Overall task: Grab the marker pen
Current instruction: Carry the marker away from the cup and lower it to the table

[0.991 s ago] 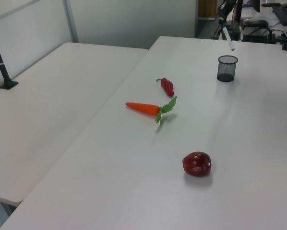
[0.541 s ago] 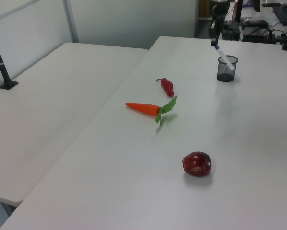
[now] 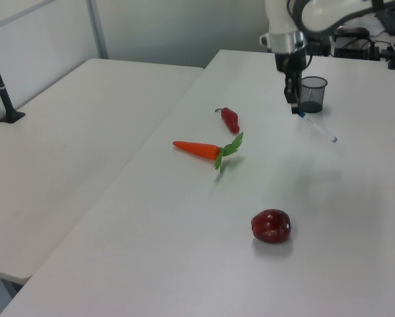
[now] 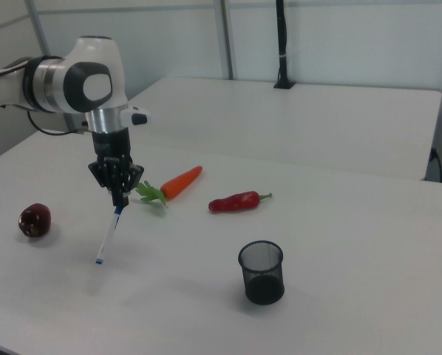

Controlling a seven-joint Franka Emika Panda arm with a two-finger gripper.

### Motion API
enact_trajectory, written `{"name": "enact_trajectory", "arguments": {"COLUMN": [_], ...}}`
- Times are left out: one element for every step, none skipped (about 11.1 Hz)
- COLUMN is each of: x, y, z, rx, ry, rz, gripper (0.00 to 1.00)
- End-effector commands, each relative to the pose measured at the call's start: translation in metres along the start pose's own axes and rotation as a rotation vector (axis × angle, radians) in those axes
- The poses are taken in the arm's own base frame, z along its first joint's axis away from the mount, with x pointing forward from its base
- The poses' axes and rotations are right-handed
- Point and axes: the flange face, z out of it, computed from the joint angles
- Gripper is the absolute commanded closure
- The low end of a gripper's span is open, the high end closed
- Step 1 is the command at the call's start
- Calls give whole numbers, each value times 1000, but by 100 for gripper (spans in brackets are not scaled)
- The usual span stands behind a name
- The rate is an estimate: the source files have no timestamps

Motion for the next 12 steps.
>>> {"name": "enact_trajectory", "arguments": {"x": [17,24,28,32,36,37,36,36,36,32,26,18], "y": [-19,-18,-18,-16,-16,-14,-13,-10,-10,-10,-12,-9], "z": [40,48,53,58,62,61,56,45,38,24,11,-7], "rx": [7,7,0,-4,-4,-6,-10,-15,-17,-16,-16,-17], "ry": [-42,-28,-25,-20,-11,-8,-3,15,28,52,66,92], "rz": [26,29,29,30,30,31,33,47,64,72,70,75], "gripper": [87,86,86,83,73,33,0,0,0,0,0,0]}}
